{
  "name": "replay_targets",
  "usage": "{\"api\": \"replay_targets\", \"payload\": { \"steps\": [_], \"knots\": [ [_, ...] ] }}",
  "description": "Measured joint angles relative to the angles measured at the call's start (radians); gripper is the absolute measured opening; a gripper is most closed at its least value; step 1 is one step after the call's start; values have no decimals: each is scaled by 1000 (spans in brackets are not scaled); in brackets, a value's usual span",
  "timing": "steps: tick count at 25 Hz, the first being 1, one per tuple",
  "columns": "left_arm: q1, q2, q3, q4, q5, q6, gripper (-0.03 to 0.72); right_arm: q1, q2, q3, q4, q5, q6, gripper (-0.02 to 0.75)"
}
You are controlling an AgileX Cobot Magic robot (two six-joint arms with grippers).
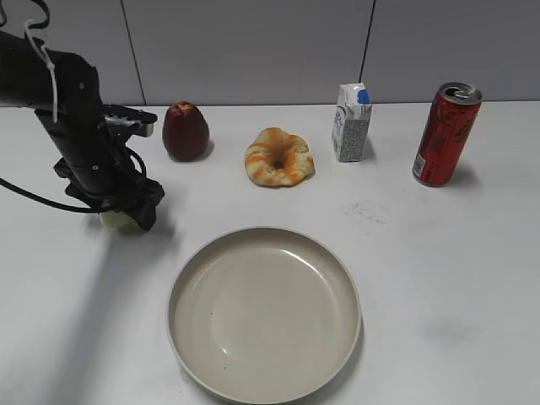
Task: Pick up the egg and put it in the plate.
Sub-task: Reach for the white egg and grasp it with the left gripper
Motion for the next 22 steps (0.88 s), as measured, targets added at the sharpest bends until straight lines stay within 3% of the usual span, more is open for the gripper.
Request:
{"api": "replay_targets", "payload": {
  "steps": [4, 8, 14, 19, 22],
  "knots": [
    [0, 2, 0, 0, 0, 0, 560, 0, 0, 0, 0, 0, 0, 554],
    [-1, 2, -2, 0, 24, 0, 440, 0, 0, 0, 0, 0, 0, 554],
    [-16, -44, -5, 1, 70, 0, 442, 0, 0, 0, 0, 0, 0, 554],
    [-102, -142, -11, -31, 111, 0, 442, 0, 0, 0, 0, 0, 0, 554],
    [-217, -163, -11, -55, 130, 0, 442, 0, 0, 0, 0, 0, 0, 554]
  ]
}}
